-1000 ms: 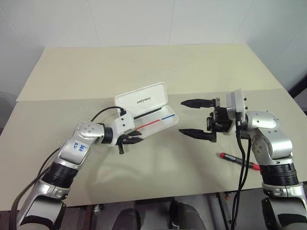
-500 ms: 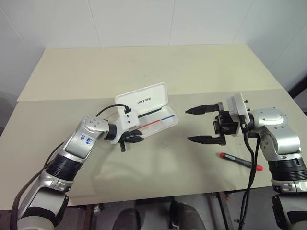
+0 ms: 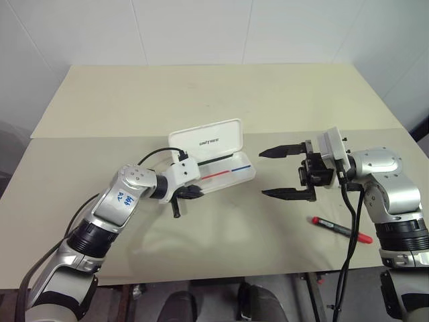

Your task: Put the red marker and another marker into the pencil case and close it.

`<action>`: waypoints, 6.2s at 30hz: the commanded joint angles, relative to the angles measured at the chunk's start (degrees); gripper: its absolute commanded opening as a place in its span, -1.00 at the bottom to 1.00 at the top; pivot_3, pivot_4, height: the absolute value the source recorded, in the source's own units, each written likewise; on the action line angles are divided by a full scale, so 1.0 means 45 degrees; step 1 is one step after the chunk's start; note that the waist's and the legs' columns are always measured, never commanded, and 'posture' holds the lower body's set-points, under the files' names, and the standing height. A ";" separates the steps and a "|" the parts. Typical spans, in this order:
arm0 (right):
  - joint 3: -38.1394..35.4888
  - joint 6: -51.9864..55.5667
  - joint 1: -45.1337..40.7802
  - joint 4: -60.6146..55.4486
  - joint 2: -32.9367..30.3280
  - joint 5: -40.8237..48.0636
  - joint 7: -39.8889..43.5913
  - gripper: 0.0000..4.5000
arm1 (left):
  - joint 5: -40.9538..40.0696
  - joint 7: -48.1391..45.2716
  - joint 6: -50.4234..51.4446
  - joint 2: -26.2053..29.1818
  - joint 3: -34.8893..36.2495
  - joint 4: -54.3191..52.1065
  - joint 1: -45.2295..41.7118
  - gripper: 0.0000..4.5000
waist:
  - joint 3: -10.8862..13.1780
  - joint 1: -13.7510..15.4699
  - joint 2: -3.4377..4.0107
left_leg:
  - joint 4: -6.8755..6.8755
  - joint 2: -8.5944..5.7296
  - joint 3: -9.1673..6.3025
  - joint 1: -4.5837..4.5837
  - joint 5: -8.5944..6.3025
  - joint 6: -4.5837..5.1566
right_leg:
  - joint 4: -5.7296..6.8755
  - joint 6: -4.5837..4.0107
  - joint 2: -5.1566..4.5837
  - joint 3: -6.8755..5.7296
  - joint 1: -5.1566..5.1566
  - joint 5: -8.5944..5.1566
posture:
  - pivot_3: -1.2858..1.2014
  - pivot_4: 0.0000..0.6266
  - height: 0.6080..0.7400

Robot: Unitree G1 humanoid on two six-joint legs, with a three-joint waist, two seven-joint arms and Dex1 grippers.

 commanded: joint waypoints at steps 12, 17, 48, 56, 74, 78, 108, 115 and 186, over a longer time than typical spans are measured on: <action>-0.0262 0.0277 -0.0186 -0.0590 -0.0496 0.0211 0.0100 1.00 | -0.0886 -0.2529 -0.0620 0.0488 -0.1331 -0.1634 0.0469 -0.99 | 0.0002 -0.0015 -0.0001 | 0.0001 -0.0003 0.0001 -0.0004 0.0000 0.0000 | -0.0007 0.0000 -0.0001 0.0003 -0.0002 0.0000 | 0.03 -0.52 1.00; -0.0443 0.0412 0.0131 -0.0976 -0.0614 0.0334 -0.0084 1.00 | -0.0673 -0.1982 -0.0301 0.0320 -0.1381 -0.1569 0.0549 -0.99 | 0.0002 -0.0005 -0.0001 | 0.0001 -0.0002 0.0000 -0.0004 0.0000 0.0000 | -0.0007 0.0000 -0.0001 0.0003 -0.0002 0.0000 | 0.03 -0.52 1.00; -0.0433 0.0493 0.0588 -0.0653 -0.0203 0.0492 -0.0578 1.00 | -0.3253 -0.0191 0.1606 -0.0616 0.1691 -0.3551 0.1480 0.99 | 0.0000 -0.0039 -0.0006 | 0.0082 0.0007 -0.0023 -0.0009 -0.0001 0.0002 | 0.0009 0.0001 -0.0001 0.0020 0.0025 0.0001 | 0.03 -0.52 1.00; -0.0568 0.0555 0.1004 -0.0076 -0.0364 0.0390 -0.0633 1.00 | -0.4146 -0.0166 -0.0366 -0.0081 0.3243 -0.5228 0.4257 0.99 | 0.0004 -0.0019 -0.0001 | 0.0058 0.0005 -0.0034 -0.0010 -0.0001 0.0002 | -0.0001 0.0000 -0.0004 0.0016 0.0020 0.0001 | 0.03 -0.52 1.00; -0.2773 0.0258 0.4375 0.1971 -0.3690 -0.0885 -0.0865 1.00 | -0.5904 -0.0745 -0.4231 -0.1108 0.4187 -0.4009 0.4867 0.99 | 0.0002 -0.0032 -0.0003 | 0.0062 0.0004 -0.0011 -0.0003 -0.0003 0.0006 | -0.0013 -0.0001 -0.0008 0.0019 0.0027 0.0000 | 0.03 -0.52 1.00; -0.3087 0.0313 0.5627 0.2136 -0.3927 -0.1378 -0.1418 1.00 | -0.6742 -0.0725 -0.3980 -0.1217 0.4534 -0.4090 0.4461 0.99 | 0.0001 -0.0003 -0.0001 | 0.0070 0.0005 -0.0012 -0.0001 -0.0003 0.0006 | -0.0006 -0.0001 -0.0012 0.0021 0.0032 0.0001 | 0.03 -0.52 1.00; -0.3403 -0.5467 0.6756 0.6341 -0.1467 -0.1417 -0.0552 -0.71 | -0.8184 -0.2542 -0.4092 0.0826 0.5447 -0.3383 0.4270 1.00 | -0.0022 -0.0091 -0.0035 | 0.0071 0.0020 -0.0014 0.0018 -0.0001 0.0003 | -0.0012 -0.0006 0.0012 0.0034 0.0049 -0.0002 | 0.03 -0.52 1.00; -0.3244 -0.5413 0.6048 0.5260 -0.1089 -0.1487 -0.1066 -0.71 | -0.7795 -0.2267 -0.4225 0.0631 0.5244 -0.3035 0.4057 1.00 | -0.0015 -0.0172 -0.0021 | 0.0069 0.0022 -0.0018 0.0026 -0.0001 0.0002 | 0.0001 -0.0006 0.0014 0.0038 0.0049 -0.0002 | 0.03 -0.52 1.00; 0.2758 -0.7211 -0.3353 0.9181 0.4470 -0.4714 -0.0427 -0.71 | -0.6473 0.1110 -0.4500 0.0621 0.6729 -0.4548 0.6885 1.00 | 0.0033 -0.0427 0.0053 | -0.0024 0.0012 -0.0012 0.0011 0.0004 -0.0009 | 0.0002 -0.0009 0.0015 0.0022 -0.0014 -0.0004 | 0.03 -0.52 1.00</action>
